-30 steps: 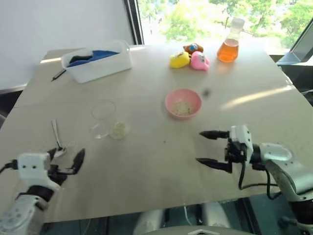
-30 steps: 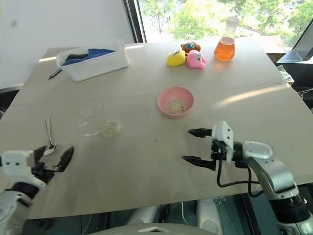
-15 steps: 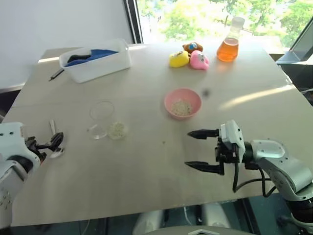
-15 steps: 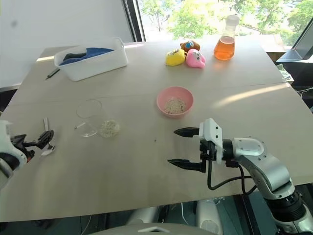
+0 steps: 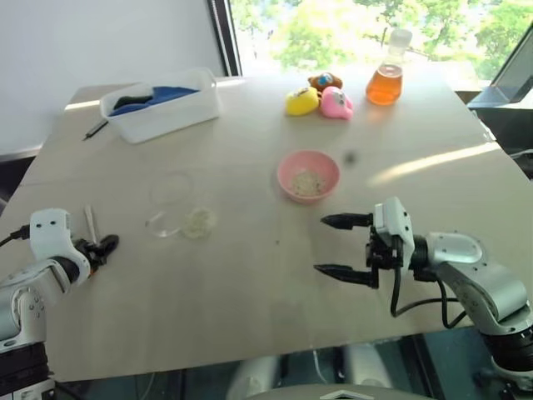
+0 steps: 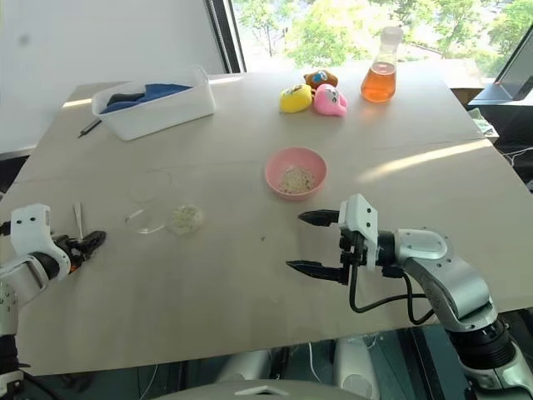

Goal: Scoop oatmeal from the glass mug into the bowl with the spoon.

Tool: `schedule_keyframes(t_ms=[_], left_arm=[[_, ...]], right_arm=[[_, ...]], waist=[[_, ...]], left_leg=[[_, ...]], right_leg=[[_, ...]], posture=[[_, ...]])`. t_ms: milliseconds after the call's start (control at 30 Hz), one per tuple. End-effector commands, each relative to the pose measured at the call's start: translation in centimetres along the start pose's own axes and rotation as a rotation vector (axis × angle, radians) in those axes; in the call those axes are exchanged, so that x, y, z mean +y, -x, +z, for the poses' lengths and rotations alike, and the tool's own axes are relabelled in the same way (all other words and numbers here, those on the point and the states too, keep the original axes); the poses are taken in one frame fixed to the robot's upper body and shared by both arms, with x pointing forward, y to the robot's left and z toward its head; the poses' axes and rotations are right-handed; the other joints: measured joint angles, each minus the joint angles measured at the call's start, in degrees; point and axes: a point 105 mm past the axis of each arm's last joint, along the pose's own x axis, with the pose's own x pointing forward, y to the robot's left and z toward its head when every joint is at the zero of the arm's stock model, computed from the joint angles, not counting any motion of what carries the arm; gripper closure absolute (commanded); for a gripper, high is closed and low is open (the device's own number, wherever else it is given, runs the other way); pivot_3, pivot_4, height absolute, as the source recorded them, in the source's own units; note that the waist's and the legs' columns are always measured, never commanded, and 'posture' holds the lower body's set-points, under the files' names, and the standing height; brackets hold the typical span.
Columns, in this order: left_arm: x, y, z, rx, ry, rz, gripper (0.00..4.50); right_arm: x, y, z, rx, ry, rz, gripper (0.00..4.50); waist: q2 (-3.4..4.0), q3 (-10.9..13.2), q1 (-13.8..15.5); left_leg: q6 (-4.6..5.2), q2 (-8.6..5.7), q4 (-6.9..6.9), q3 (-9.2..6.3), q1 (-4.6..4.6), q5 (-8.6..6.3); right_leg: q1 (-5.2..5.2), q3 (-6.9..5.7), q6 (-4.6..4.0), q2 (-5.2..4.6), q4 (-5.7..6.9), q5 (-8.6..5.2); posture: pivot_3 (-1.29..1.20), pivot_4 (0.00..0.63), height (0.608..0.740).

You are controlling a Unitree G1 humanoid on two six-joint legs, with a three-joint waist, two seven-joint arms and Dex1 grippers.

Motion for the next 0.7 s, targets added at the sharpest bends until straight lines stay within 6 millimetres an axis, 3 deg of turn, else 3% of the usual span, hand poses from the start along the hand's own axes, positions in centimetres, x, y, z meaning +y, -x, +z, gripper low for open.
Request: schedule_keyframes(t_ms=[33, 133, 367, 433, 533, 700], left_arm=[[1.8, 0.0, -3.1, 0.113, 0.002, 0.083, 3.00], [2.4, 0.4, -3.9, 0.121, 0.012, 0.109, 4.45], [3.7, 1.5, -5.0, 0.061, 0.026, 0.176, 4.45], [3.5, 1.8, -3.3, -0.066, 0.012, 0.170, 4.45], [2.8, 3.0, 1.0, -0.306, 0.061, 0.132, 4.45], [1.8, 5.6, 7.5, -0.591, 0.032, 0.088, 4.45]], right_arm=[[-0.2, 0.1, 0.9, -0.037, 0.033, -0.022, 0.00], [-0.1, 0.0, 0.9, -0.039, 0.038, -0.018, 0.00], [-0.5, -0.1, 0.7, -0.039, 0.041, -0.018, 0.00], [-0.6, -0.1, 0.6, -0.039, 0.039, -0.016, 0.00], [-0.9, -0.3, 0.6, -0.040, 0.039, -0.012, 0.00], [-1.5, -0.5, 0.9, -0.045, 0.039, -0.022, 0.00]], waist=[[0.14, -0.1, -0.5], [0.25, -0.1, -1.3], [0.30, -0.2, -1.6], [0.31, -0.2, -1.6], [0.21, -0.1, -1.1], [-0.65, -0.1, -0.2]], left_leg=[[-0.01, 0.02, -0.04, 0.05, 0.05, 0.00], [-0.01, 0.02, -0.10, 0.16, 0.13, 0.01], [0.01, 0.04, -0.18, 0.40, 0.22, 0.00], [0.01, 0.04, -0.19, 0.41, 0.23, 0.00], [0.00, 0.06, -0.18, 0.39, 0.20, 0.00], [-0.01, 0.04, 0.04, 0.03, -0.19, 0.01]], right_leg=[[0.00, 0.04, 0.00, 0.00, 0.01, 0.00], [0.00, 0.16, 0.00, 0.00, 0.02, 0.00], [-0.04, 0.45, 0.00, 0.02, 0.01, 0.00], [-0.05, 0.46, 0.00, 0.02, 0.02, 0.00], [-0.05, 0.42, 0.00, 0.02, 0.01, 0.00], [-0.20, 0.02, -0.03, 0.00, -0.03, 0.02]], posture=[[0.00, 0.150, 0.740], [0.00, 0.150, 0.740], [0.00, 0.150, 0.740], [0.00, 0.150, 0.740], [0.00, 0.150, 0.740], [0.00, 0.150, 0.740]])
